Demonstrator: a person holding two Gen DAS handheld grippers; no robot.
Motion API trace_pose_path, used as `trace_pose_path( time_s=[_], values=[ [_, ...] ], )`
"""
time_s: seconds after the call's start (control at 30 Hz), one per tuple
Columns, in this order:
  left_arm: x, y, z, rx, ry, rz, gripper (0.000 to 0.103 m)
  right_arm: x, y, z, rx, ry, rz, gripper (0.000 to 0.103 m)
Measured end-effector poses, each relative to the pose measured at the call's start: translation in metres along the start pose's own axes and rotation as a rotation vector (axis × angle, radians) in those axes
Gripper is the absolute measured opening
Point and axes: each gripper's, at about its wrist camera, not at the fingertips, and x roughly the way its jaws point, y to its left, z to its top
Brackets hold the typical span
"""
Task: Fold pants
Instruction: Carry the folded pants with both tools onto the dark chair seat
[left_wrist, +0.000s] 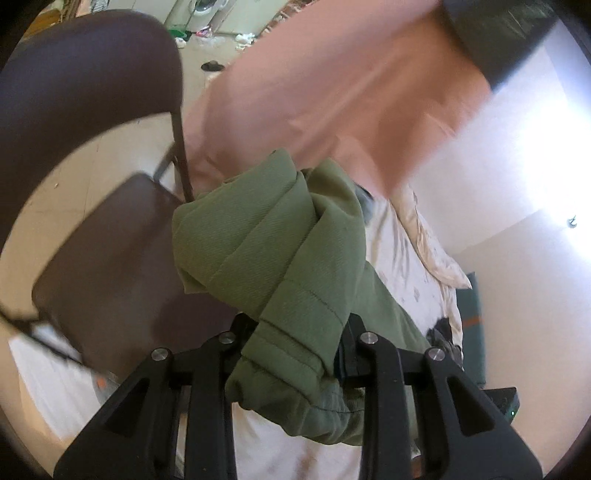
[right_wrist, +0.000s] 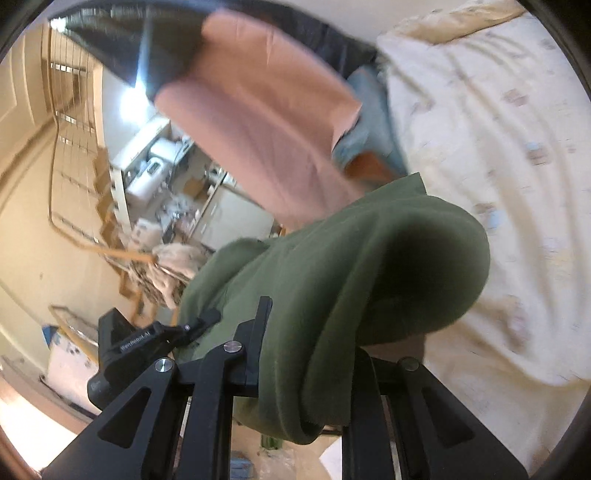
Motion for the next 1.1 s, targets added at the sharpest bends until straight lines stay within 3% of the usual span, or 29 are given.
trace_pose_path(
  time_s=[0.07,0.17,0.3,0.4,0.47,0.5,0.53,0.57,0.67,0.77,0.93,1.03,1.1],
  values=[
    [0.012,0.033,0.013,-0.003,-0.033,-0.018,0.025,0.042,-0.012,-0.006,-0.014,0.029,0.017,0.016],
    [0.046,0.082,0.021,0.080,-0.060,-0.016,0.025,0.094,-0.041,-0.027,-0.032,0.078,0.000,0.016],
    [0.102,0.159,0.000,0.049,0.032,0.060,0.025,0.158,-0.109,-0.080,0.013,0.247,-0.076,0.015],
    [0.128,0.216,-0.023,-0.059,0.121,0.121,0.026,0.176,-0.140,-0.121,0.061,0.372,-0.107,0.016],
    [0.132,0.242,-0.035,-0.115,0.159,0.124,0.038,0.176,-0.149,-0.142,0.091,0.404,-0.110,0.022],
    [0.131,0.248,-0.039,-0.127,0.166,0.145,0.052,0.175,-0.152,-0.150,0.112,0.419,-0.113,0.025],
    [0.130,0.254,-0.044,-0.148,0.166,0.191,0.060,0.175,-0.154,-0.154,0.135,0.435,-0.125,0.038],
    [0.127,0.258,-0.047,-0.155,0.169,0.248,0.067,0.176,-0.156,-0.159,0.159,0.468,-0.137,0.042],
    [0.109,0.237,-0.055,-0.079,0.163,0.327,0.066,0.162,-0.147,-0.165,0.157,0.579,-0.157,0.043],
    [0.082,0.194,-0.065,0.089,0.149,0.397,0.066,0.130,-0.140,-0.162,0.141,0.649,-0.166,0.043],
    [0.072,0.138,-0.055,0.319,0.103,0.353,0.066,0.076,-0.100,-0.117,-0.134,0.441,-0.250,0.045],
    [0.107,0.122,-0.035,0.432,0.096,0.391,0.064,0.108,-0.081,-0.094,-0.230,0.421,-0.291,0.041],
    [0.131,0.121,-0.023,0.421,0.121,0.376,0.054,0.135,-0.080,-0.090,-0.279,0.417,-0.346,0.037]
  ],
)
